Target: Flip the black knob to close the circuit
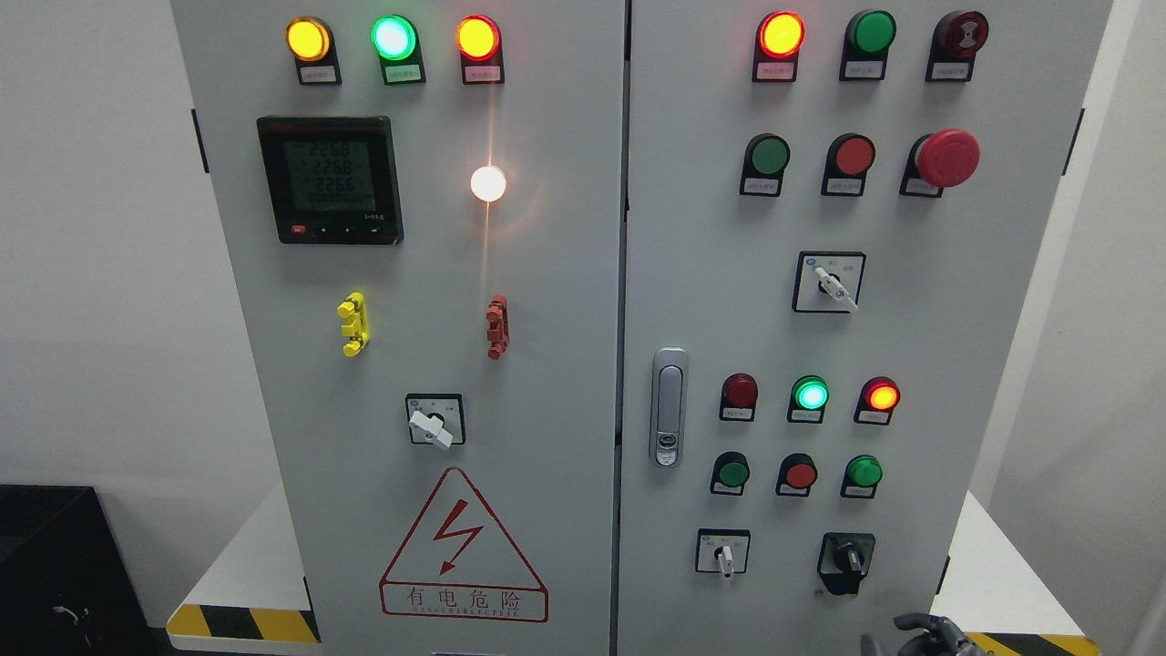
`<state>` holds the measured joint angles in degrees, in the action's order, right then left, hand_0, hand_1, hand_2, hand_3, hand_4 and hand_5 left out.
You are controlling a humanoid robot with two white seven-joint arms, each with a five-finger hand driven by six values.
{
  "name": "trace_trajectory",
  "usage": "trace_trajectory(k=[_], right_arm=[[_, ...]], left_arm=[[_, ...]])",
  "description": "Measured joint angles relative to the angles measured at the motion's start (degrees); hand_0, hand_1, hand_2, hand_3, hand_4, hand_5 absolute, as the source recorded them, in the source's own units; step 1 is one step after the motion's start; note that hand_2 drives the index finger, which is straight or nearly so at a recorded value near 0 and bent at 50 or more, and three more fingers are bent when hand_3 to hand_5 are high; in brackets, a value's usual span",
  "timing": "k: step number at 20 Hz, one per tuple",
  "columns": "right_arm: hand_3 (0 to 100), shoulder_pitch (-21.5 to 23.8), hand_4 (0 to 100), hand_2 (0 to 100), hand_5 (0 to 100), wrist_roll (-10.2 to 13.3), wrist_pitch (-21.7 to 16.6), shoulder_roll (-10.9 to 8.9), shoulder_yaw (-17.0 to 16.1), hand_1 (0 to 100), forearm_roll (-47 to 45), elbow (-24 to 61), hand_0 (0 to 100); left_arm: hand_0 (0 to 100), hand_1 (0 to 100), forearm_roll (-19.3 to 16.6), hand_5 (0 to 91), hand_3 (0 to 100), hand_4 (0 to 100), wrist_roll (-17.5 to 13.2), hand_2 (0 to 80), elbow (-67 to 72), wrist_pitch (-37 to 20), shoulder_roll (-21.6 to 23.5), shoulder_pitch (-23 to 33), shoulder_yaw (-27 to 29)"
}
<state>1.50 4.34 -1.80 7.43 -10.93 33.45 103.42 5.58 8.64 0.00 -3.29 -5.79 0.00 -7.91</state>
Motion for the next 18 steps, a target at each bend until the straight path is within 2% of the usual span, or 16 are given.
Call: trace_trajectory(k=[2, 9, 15, 18], right_arm=[[24, 1.03, 23, 9, 20, -0.04, -0.91, 0.0, 0.27, 2, -6.23, 0.97, 0], [17, 4.55, 19, 1, 17, -4.29, -1.73, -0.03, 2.36, 0, -23.7, 4.75, 0], [13, 8.0, 13, 0, 11, -8.78, -3.51, -0.09, 3.43, 0, -32.38, 7.73, 0], [11, 9.81, 12, 0, 9, -10.13, -4.24, -0.12, 3.85, 0, -35.06, 9.03, 0]], left_arm=[[12, 56, -0.01, 0.0, 0, 0, 0.0, 0.0, 0.0, 0.0, 0.0, 0.0, 0.0], [12, 56, 0.01, 0.0, 0, 0, 0.0, 0.0, 0.0, 0.0, 0.0, 0.0, 0.0], [12, 56, 0.0, 0.0, 0, 0, 0.0, 0.0, 0.0, 0.0, 0.0, 0.0, 0.0], [12, 56, 0.0, 0.0, 0, 0, 0.0, 0.0, 0.0, 0.0, 0.0, 0.0, 0.0]])
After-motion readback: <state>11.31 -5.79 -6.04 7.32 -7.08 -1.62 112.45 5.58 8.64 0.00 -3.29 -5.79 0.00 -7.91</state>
